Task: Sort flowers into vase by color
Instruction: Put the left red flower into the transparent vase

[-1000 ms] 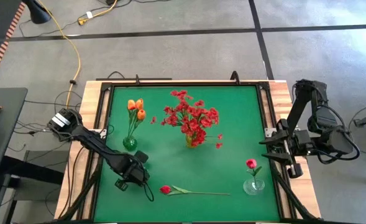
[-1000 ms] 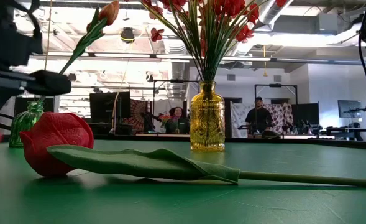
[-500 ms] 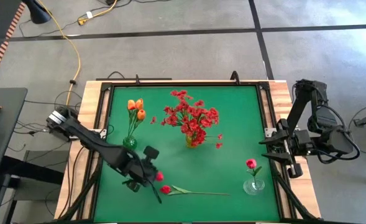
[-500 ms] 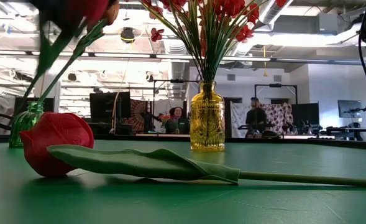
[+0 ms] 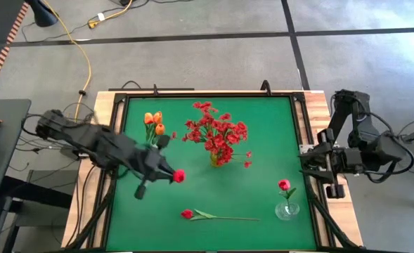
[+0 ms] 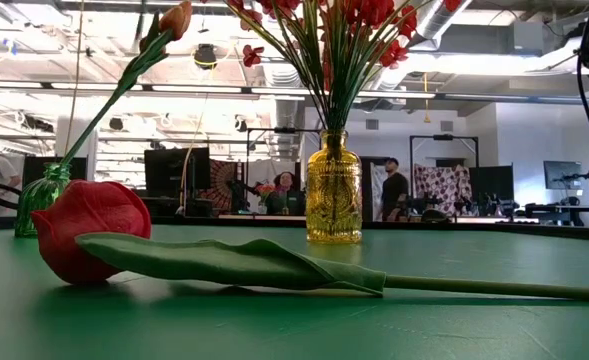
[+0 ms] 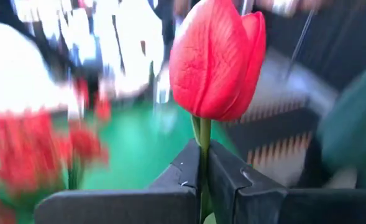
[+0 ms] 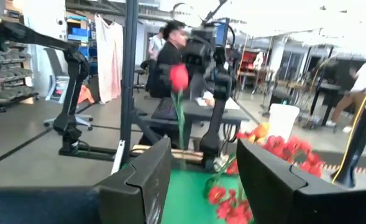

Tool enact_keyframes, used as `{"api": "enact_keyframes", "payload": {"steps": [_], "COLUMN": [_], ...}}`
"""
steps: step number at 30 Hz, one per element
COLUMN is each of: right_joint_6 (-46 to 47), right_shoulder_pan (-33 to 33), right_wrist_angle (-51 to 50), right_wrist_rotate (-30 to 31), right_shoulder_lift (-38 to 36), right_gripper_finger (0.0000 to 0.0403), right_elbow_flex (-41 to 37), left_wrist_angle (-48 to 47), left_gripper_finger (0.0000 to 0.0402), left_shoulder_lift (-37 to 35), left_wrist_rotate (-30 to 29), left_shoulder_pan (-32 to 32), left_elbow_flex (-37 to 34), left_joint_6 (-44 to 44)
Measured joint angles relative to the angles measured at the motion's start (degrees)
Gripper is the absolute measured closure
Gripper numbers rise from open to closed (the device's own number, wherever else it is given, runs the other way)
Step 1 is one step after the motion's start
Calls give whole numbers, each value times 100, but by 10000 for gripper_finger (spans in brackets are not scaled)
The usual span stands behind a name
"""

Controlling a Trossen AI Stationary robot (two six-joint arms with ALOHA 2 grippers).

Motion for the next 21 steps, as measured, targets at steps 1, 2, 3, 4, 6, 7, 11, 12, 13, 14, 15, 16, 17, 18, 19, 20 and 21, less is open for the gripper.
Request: {"api": "enact_keyframes", "payload": {"steps": [1, 2, 3, 4, 6, 7, 11, 12, 13, 14, 15, 16, 17, 18, 19, 20, 21], "right_joint_6": [-226, -440, -663, -861, -1170, -1285, -1457, -1457, -1462, -1465, -1469, -1497, -1508, -1513, -1514, -1508, -1505], "right_shoulder_pan": [0, -5, -25, -68, -232, -336, -824, -949, -1076, -1200, -1323, -1446, -1558, -1661, -1756, -1839, -1909], "right_wrist_angle": [156, 297, 445, 572, 813, 953, 1663, 1869, 2036, 2126, 2153, 2142, 2135, 2109, 2058, 1968, 1860], "right_wrist_rotate": [2, 4, 4, 4, 4, 4, 2, 1, -8, -20, -47, -81, -163, -218, -280, -344, -376], "right_shoulder_lift": [2, 4, 9, 17, 39, 47, 49, 47, 46, 45, 42, 45, 58, 83, 105, 144, 189], "right_gripper_finger": [195, 195, 195, 195, 195, 195, 195, 195, 195, 195, 195, 195, 195, 193, 191, 187, 182], "right_elbow_flex": [1, 2, 2, 2, 2, 2, 2, 5, 7, 9, 14, 42, 76, 131, 205, 308, 412], "left_wrist_angle": [389, 785, 1171, 1528, 2183, 2470, 3328, 3501, 3660, 3821, 3953, 4122, 4291, 4447, 4611, 4741, 4869], "left_gripper_finger": [401, 401, 401, 401, 401, 401, 401, 401, 401, 401, 401, 401, 401, 401, 401, 401, 401], "left_shoulder_lift": [-87, -163, -217, -256, -285, -285, -172, -133, -75, -24, 40, 115, 199, 293, 384, 474, 559], "left_wrist_rotate": [35, 42, 41, 38, 24, 13, -188, -298, -398, -451, -503, -503, -495, -461, -392, -314, -216], "left_shoulder_pan": [20, 36, 60, 79, 129, 171, 419, 496, 573, 658, 753, 844, 937, 1030, 1122, 1201, 1278], "left_elbow_flex": [0, 0, 2, 2, 2, 2, 2, 0, 0, 0, 0, 0, 0, 0, -1, -3, -7], "left_joint_6": [0, 1, 32, 93, 245, 311, 472, 455, 396, 295, 188, 25, -191, -427, -632, -797, -926]}}
